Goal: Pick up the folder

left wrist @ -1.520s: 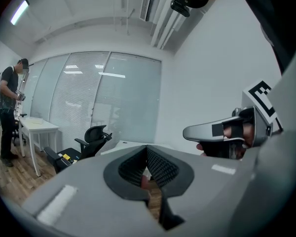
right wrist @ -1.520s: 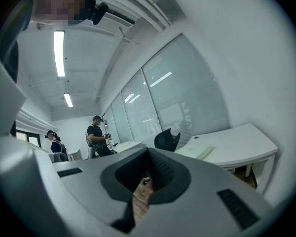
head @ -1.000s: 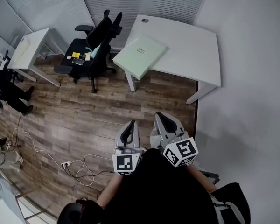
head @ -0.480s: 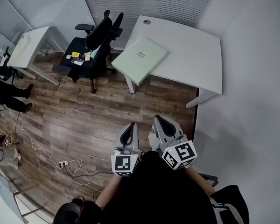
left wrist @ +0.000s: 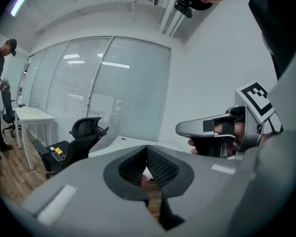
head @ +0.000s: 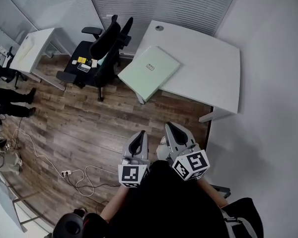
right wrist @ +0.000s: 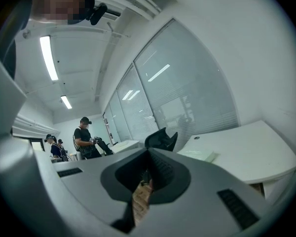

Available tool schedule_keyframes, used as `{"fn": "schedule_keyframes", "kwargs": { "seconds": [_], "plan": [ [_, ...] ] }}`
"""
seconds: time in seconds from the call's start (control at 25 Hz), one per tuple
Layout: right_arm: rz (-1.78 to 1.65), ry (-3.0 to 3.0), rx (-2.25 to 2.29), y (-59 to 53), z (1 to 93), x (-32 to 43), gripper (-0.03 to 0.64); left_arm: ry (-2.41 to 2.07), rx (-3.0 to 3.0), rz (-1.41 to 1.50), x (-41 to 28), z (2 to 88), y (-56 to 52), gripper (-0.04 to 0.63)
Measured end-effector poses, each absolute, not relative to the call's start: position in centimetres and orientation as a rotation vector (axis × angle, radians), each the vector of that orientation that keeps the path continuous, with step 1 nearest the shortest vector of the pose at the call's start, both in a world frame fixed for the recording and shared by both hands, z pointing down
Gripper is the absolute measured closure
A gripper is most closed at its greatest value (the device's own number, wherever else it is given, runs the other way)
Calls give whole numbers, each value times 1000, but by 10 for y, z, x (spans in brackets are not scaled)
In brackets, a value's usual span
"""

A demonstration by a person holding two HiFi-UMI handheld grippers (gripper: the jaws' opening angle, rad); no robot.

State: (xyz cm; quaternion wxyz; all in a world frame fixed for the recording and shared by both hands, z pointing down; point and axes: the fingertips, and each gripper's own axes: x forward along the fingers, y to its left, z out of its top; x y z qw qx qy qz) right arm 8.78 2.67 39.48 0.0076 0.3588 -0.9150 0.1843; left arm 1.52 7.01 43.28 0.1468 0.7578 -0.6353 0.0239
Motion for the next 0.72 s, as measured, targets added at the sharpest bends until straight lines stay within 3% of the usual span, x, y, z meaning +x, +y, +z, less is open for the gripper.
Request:
{"fn": "schedule_keyframes", "kwargs": {
  "seconds": [0.72],
  "plan": [
    [500,-2900,879,-42,380,80,615,-1694,1814,-292,-7,469,-13,591]
  ]
}}
